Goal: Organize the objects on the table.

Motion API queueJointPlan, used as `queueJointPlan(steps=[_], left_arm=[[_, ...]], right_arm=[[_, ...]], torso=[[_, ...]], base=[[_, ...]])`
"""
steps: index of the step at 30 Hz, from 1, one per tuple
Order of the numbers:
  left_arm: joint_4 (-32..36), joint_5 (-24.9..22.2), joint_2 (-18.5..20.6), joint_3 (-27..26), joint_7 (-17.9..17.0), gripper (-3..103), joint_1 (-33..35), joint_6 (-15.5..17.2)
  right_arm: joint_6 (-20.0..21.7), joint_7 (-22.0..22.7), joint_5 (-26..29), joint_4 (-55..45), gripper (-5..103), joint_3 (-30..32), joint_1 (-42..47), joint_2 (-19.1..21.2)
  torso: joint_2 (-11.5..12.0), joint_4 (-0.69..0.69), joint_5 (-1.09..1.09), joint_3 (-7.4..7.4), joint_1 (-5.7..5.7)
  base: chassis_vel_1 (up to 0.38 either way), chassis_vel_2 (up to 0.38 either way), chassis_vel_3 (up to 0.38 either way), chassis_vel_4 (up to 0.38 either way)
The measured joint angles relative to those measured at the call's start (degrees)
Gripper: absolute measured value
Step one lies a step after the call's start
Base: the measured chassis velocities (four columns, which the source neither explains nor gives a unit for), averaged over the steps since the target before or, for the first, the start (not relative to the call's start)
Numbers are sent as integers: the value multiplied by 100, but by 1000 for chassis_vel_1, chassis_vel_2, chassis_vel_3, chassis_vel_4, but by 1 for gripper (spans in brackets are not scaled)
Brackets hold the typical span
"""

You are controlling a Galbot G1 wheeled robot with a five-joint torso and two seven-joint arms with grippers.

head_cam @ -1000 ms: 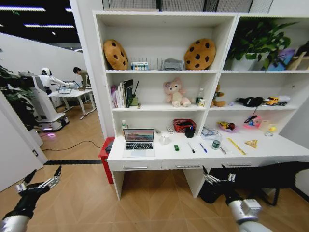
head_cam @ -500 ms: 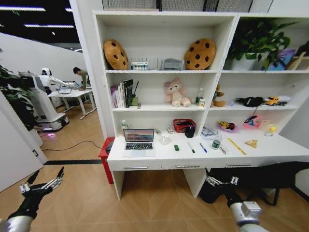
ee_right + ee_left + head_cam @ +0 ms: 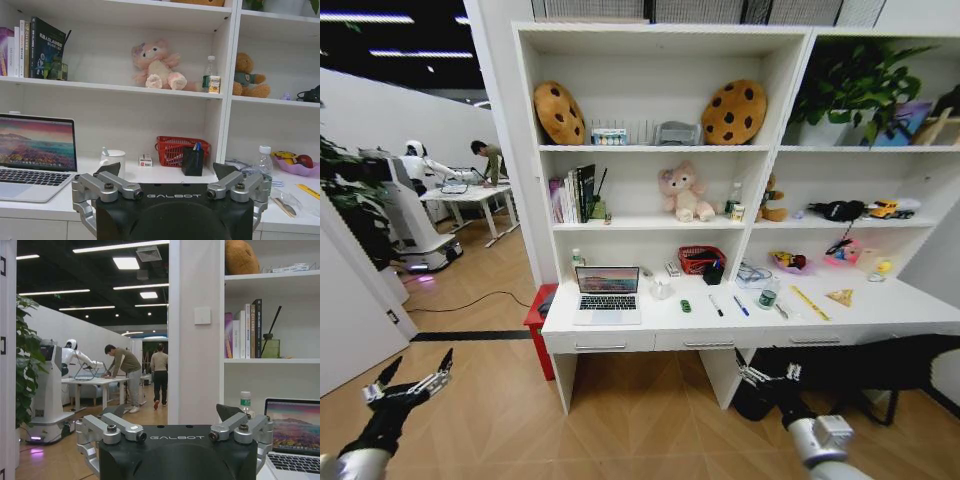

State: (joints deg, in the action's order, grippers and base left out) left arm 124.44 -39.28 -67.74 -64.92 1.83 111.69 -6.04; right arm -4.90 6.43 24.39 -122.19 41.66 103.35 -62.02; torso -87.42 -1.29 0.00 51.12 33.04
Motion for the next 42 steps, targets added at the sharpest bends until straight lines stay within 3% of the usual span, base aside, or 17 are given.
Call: queueJointPlan(steps=[42], left_arm=[[-72,197,-110,244,-52,100,-117,24]], right_arm=[[55,66,-116,194,100,-144,-135,-128]], torso=[[0,0,0,0,1]], base=[[-117,116,112,-108]])
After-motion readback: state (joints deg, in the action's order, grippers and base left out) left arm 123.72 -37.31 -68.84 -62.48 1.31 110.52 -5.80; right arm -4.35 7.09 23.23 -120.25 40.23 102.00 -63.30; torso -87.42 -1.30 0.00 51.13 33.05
